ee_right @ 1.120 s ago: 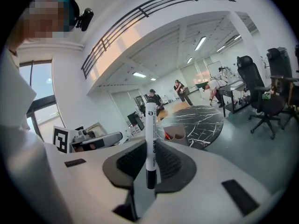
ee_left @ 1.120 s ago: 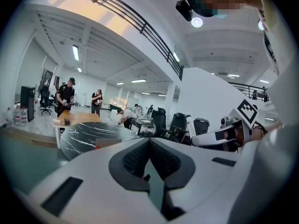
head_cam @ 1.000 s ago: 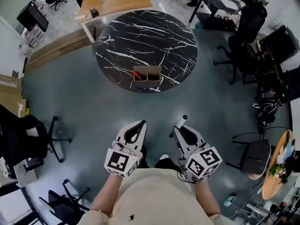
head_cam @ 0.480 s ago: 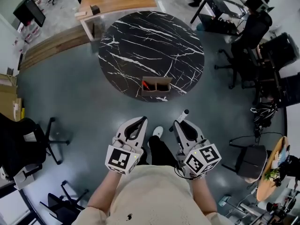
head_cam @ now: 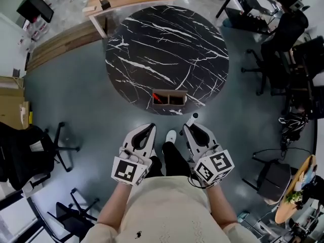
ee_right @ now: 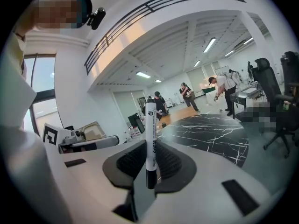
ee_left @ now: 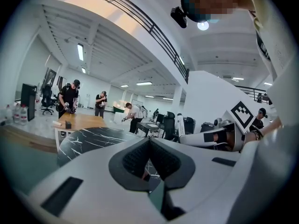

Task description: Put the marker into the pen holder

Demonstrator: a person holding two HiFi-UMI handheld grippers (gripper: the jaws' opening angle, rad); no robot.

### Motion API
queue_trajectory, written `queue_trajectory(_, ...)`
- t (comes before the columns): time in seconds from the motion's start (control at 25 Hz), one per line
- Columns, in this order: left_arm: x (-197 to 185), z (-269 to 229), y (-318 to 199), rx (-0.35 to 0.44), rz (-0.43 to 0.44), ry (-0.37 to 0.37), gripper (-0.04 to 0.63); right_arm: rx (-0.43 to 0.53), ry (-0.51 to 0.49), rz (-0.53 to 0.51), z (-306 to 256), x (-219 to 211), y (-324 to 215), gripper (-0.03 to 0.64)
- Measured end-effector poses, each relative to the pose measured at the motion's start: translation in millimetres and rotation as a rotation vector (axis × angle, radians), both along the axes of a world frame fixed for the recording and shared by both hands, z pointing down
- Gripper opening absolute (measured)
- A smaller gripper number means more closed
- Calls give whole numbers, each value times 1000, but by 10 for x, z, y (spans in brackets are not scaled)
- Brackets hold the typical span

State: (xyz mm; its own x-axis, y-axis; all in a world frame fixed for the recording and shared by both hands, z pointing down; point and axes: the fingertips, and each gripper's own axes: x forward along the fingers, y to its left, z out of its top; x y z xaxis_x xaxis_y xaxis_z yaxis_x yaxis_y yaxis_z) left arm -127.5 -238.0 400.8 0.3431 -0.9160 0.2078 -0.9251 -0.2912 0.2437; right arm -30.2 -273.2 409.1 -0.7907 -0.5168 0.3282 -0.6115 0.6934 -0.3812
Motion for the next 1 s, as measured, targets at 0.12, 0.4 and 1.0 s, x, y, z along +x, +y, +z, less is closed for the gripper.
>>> queue_trajectory(0.12,49,110,-151,-31,-13,-31,8,34,21,-26,69,-19,-174,72)
queue_trajectory(0.4,117,292,-464,-45,-31,-50,8,52,86,-85,369,-131,-558,72)
queue_trajectory(1.0,-25,861,-947,-121,54,55,8,22,190,78,1204,-329,-1179,72)
